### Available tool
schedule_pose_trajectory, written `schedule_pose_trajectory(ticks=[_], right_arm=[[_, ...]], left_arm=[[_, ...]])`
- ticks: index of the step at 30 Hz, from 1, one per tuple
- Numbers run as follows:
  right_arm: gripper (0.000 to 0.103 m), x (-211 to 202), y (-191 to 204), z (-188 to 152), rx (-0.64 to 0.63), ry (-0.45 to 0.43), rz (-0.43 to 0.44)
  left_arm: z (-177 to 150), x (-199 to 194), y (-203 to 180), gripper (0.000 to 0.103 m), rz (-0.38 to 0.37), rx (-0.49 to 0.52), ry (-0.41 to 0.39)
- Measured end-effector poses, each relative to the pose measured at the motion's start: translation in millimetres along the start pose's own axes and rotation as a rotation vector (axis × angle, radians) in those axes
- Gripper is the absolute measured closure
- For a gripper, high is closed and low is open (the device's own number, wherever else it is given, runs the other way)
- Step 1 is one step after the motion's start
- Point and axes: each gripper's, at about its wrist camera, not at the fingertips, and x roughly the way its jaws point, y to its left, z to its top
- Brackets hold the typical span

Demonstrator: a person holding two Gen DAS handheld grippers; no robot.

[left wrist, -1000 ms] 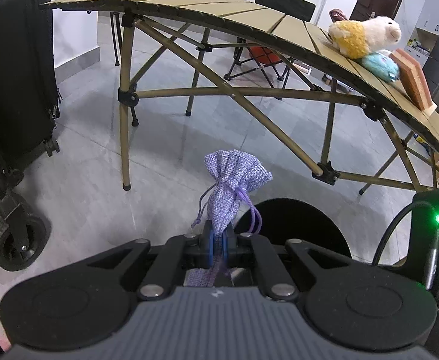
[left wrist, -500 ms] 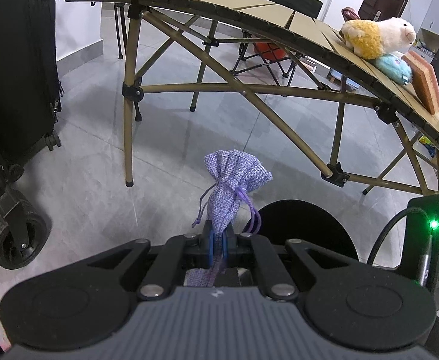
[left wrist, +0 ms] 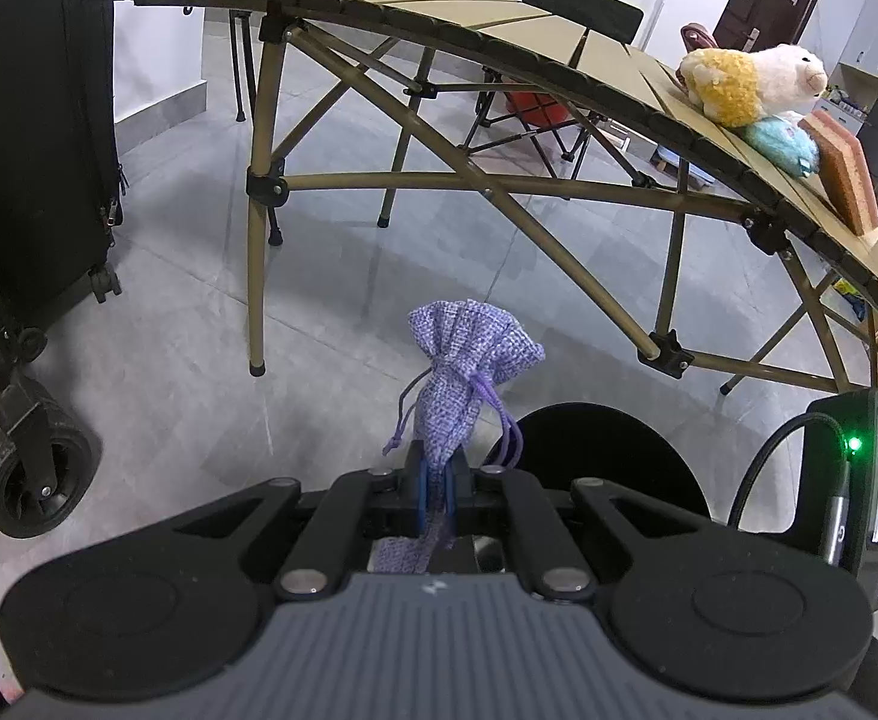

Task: Collect trash
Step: 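Lower the right tool into the black bin and open it to drop the paper, then move the left tool over the black bin and open it to drop the pouch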

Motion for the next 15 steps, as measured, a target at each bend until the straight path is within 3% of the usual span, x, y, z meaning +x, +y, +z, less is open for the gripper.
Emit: schedule_pose_trajectory(ticks=[15], right_arm=[[0.0, -8, -10, -3, 0.01, -0.002, -0.004]], left_arm=[[0, -4, -11, 0.097, -0.022, 0.011, 0.005]])
